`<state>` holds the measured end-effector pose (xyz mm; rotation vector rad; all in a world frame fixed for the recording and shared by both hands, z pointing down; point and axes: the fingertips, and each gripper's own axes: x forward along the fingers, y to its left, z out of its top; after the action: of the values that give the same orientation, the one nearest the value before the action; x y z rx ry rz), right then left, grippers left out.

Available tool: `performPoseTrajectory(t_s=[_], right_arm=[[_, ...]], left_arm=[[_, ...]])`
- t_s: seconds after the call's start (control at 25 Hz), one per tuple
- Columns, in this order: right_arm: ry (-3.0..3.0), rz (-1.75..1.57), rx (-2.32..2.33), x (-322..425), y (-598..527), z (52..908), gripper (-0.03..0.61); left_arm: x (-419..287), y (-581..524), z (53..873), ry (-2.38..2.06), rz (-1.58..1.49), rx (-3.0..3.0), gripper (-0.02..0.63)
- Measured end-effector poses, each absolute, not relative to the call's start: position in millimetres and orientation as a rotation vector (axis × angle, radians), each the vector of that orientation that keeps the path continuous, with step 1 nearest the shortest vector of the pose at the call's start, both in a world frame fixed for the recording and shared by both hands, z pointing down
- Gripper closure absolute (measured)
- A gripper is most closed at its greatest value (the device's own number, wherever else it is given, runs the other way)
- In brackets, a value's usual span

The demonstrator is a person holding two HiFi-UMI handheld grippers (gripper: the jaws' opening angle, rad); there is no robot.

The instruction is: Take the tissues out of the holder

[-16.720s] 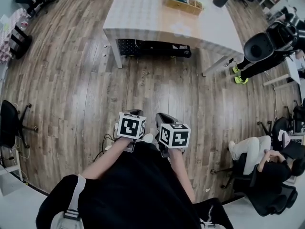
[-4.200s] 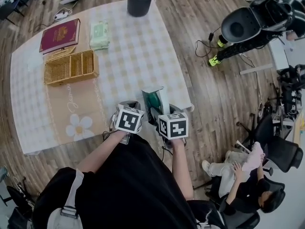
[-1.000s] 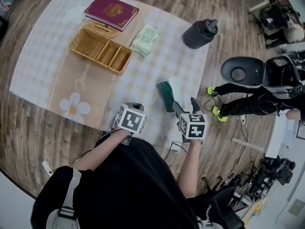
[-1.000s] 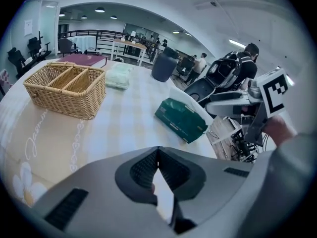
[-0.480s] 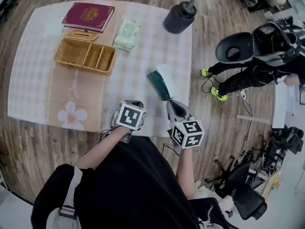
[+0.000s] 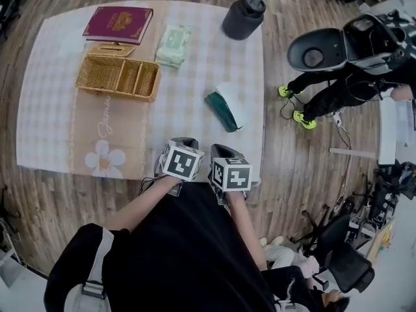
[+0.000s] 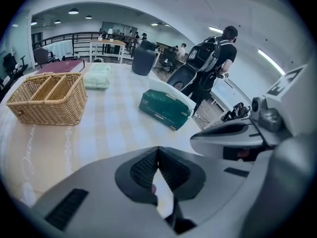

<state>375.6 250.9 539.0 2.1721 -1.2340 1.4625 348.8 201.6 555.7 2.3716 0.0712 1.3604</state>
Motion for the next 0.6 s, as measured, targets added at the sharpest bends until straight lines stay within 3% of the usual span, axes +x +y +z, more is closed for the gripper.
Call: performPoseTrajectory(t_s=[0.6], right_arm=[[-1.195, 1.476, 2.265, 360, 219, 538, 0.566]], left_arm=[[311, 155, 565, 0.051, 1.373, 2.393, 0.606]])
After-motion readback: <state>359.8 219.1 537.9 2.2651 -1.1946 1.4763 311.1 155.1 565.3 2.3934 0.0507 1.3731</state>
